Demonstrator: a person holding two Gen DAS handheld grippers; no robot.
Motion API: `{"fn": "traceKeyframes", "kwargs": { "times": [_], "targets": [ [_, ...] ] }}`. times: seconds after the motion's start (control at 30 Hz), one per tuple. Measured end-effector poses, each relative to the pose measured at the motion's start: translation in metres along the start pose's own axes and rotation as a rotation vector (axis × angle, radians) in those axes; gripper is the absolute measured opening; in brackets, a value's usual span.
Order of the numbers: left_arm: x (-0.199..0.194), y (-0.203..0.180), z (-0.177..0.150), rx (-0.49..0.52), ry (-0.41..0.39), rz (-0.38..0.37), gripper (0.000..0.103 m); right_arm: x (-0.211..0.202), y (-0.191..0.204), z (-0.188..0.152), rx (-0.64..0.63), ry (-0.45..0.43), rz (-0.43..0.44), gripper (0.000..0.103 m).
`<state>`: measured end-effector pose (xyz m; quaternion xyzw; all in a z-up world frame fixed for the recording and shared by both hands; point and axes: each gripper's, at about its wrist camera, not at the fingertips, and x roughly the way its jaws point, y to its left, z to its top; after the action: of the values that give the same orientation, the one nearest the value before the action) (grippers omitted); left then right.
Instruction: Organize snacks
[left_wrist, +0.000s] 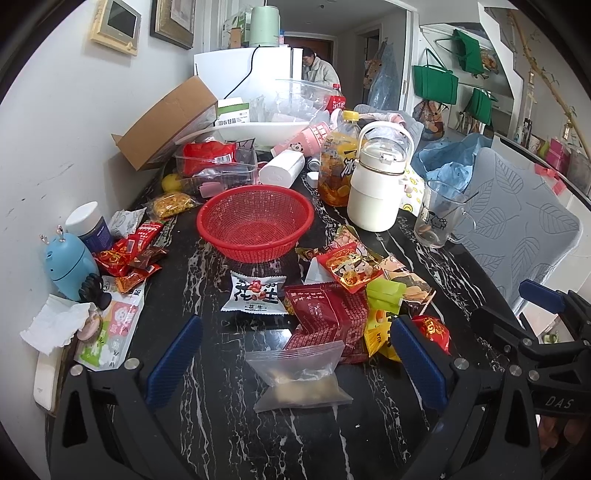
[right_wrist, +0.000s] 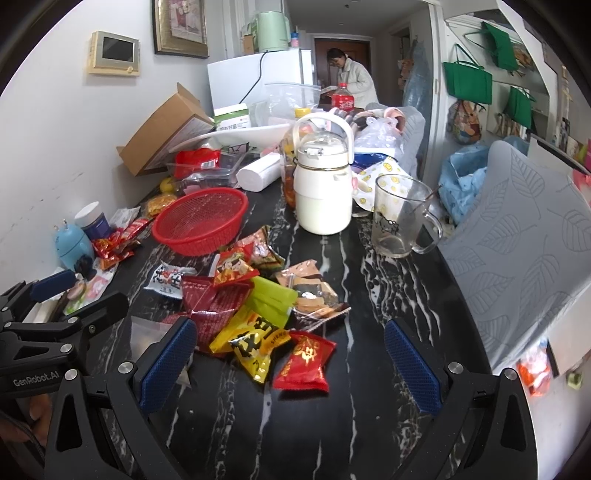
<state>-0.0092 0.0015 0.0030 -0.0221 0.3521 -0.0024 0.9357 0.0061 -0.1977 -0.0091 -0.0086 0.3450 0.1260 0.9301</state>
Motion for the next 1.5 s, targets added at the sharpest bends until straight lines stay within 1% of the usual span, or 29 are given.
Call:
{"fn": "traceKeyframes", "kwargs": {
  "times": [0.23, 0.3, 0.6, 0.93, 1.23, 1.33, 1.5],
  "targets": [
    [-0.002, 0.0, 0.0, -0.001, 0.0, -0.002, 0.103, 0.001, 0.002, 0.0, -0.001, 0.0, 0.004, 0.103],
    [-0.002, 0.001, -0.001, -0.001, 0.001, -0.001, 0.103, -0.006, 0.006, -0.004, -0.001, 0.001, 0.007, 0.103],
    [-0.01, 0.002, -0.005, 0.001, 0.02, 0.004, 0.103, -0.006, 0.009, -0.003, 0.011, 0.024, 0.026, 0.103],
    [-0.002, 0.003, -0.007, 0.013, 0.051, 0.005, 0.103, -0.004, 0.008, -0.006, 0.025, 0.036, 0.041, 0.103],
    [0.018, 0.007, -0.019, 0.013, 0.097, -0.034, 0.103, 0.022, 0.002, -0.025, 0.043, 0.118, 0.062, 0.103],
    [0.025, 0.006, -0.025, 0.02, 0.11, -0.037, 0.103, 0.032, -0.001, -0.032, 0.055, 0.142, 0.072, 0.103],
    [0.042, 0.01, -0.035, 0.004, 0.169, -0.047, 0.103, 0.049, -0.004, -0.04, 0.064, 0.181, 0.09, 0.103]
  ]
}}
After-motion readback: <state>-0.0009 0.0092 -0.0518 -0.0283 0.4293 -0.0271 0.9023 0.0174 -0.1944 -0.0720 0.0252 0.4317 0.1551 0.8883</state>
